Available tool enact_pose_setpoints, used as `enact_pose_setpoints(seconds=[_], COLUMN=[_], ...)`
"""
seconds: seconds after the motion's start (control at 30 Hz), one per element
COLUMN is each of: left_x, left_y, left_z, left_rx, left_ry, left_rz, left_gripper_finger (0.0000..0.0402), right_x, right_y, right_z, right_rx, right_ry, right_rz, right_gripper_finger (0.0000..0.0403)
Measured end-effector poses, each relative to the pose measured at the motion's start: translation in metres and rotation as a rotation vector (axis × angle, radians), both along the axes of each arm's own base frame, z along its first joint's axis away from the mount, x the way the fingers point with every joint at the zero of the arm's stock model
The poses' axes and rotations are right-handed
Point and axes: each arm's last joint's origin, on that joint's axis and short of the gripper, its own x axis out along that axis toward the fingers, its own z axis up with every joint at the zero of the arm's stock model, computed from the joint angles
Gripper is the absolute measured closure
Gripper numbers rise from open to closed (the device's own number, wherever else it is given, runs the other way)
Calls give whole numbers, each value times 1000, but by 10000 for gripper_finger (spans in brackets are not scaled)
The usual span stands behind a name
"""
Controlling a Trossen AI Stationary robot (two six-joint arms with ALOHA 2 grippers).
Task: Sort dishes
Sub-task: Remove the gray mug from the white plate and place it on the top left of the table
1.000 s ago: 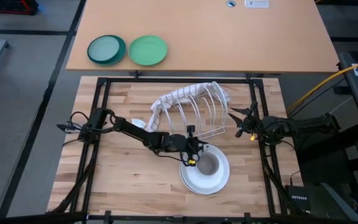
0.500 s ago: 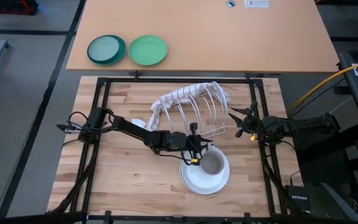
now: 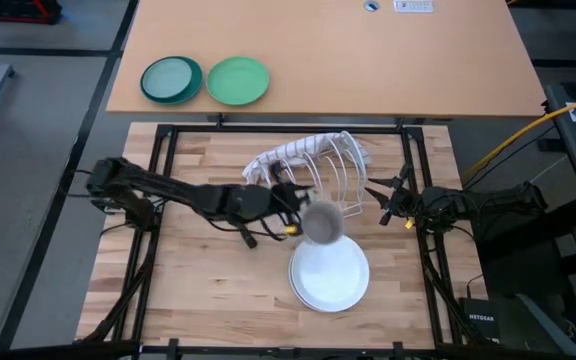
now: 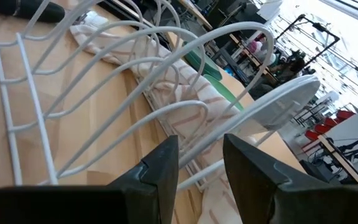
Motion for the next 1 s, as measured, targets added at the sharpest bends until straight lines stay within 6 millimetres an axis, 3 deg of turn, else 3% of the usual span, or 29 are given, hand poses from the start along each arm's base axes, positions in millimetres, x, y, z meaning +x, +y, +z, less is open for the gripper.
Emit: enact_pose_setpoints(seconds=[0.23, 0.4, 0.63, 0.83, 1.0], left_x=[-46, -74, -119, -163, -184], left_y=[12, 24, 43, 58, 73], left_z=[37, 39, 6, -33, -82], left_rx=[48, 65, 15, 13, -4], left_ry=[20, 96, 169, -18, -187], left_rz=[244, 486, 810, 1027, 1112], left_gripper_finger=[377, 377, 377, 377, 377], right_x=[0, 0, 0, 0, 0], right_y=[0, 0, 0, 0, 0], right_z=[0, 0, 0, 0, 0], right_rx=[-1, 0, 0, 0, 0], right_ry=[5, 3, 2, 1, 2], right_rz=[0, 0, 0, 0, 0], right_gripper_finger=[271, 271, 271, 271, 271])
